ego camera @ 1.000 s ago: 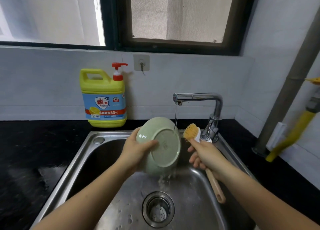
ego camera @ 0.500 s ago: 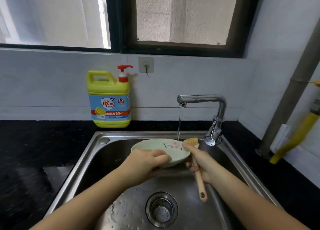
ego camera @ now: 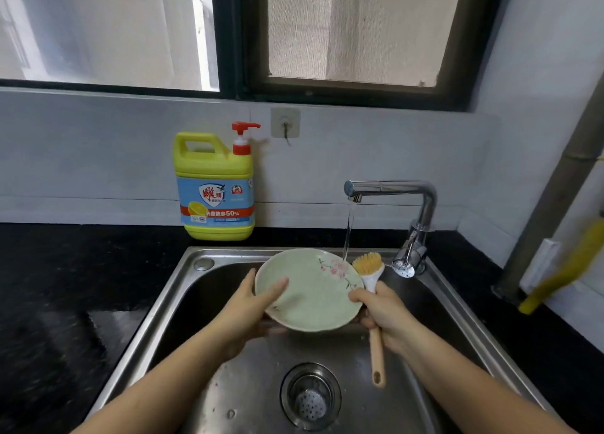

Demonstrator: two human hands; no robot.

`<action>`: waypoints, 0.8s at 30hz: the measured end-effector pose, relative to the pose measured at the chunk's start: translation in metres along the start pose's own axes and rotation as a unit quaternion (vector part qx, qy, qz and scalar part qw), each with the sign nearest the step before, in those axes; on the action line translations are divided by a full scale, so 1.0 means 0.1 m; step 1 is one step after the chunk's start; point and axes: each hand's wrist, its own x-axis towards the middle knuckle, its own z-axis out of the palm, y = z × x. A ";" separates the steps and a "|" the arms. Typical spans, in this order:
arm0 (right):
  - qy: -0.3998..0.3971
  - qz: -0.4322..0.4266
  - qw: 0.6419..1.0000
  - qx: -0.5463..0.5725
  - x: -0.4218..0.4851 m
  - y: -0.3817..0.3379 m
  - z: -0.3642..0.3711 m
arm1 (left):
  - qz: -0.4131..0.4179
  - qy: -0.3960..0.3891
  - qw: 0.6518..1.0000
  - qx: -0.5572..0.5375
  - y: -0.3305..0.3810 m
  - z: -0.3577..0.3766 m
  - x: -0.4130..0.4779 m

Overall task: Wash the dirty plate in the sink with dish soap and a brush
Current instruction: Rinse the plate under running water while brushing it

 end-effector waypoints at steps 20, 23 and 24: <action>-0.097 0.029 0.994 0.031 -0.07 -0.06 0.19 | -0.004 0.159 0.974 -0.160 -0.12 -0.40 0.19; -0.046 -0.045 0.997 -0.052 -0.13 -0.02 0.09 | -0.006 0.154 0.976 -0.154 -0.14 -0.38 0.21; -0.021 -0.076 0.992 -0.102 -0.15 -0.02 0.05 | -0.008 0.152 0.977 -0.150 -0.14 -0.36 0.21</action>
